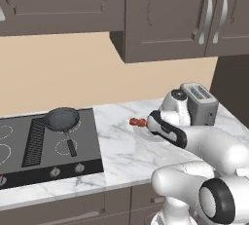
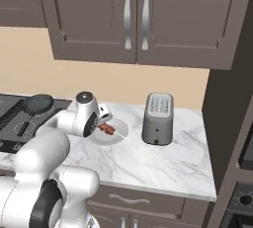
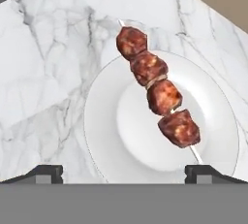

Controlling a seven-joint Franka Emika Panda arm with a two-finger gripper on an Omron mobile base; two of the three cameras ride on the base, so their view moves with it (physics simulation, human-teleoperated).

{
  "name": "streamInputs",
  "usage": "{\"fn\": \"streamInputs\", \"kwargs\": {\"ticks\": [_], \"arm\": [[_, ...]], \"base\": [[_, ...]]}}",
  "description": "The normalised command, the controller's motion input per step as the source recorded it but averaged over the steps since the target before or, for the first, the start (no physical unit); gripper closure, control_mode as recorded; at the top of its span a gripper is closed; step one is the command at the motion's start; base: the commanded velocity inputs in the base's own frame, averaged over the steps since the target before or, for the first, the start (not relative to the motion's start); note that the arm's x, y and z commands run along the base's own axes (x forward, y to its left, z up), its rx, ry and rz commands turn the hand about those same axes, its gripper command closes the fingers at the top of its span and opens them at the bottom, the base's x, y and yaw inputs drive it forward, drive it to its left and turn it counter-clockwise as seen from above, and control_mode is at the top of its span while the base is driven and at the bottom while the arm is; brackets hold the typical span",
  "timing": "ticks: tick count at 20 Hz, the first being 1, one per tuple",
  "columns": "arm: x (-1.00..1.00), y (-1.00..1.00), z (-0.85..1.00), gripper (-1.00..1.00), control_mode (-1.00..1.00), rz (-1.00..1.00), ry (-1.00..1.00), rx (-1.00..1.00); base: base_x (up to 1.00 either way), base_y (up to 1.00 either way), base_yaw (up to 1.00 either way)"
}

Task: Place the cold items (sweet potato and lime) from the fridge in one tupperware on the dining counter. Place the warm items (hot dog and kebab skewer) in the stove area in another tupperware.

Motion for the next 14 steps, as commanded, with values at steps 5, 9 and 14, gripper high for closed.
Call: {"fn": "streamInputs", "kwargs": {"ticks": [5,9,14], "arm": [[0.84,-0.01,-0.39,-1.0,-1.0,0.03,0.19,-0.01],[0.78,-0.08,-0.3,-1.0,-1.0,0.0,0.28,0.0],[0.58,-0.1,-0.17,-1.0,-1.0,0.01,0.05,0.0]], "base": [[0.0,0.0,0.0],[0.0,0.0,0.0],[0.0,0.0,0.0]]}}
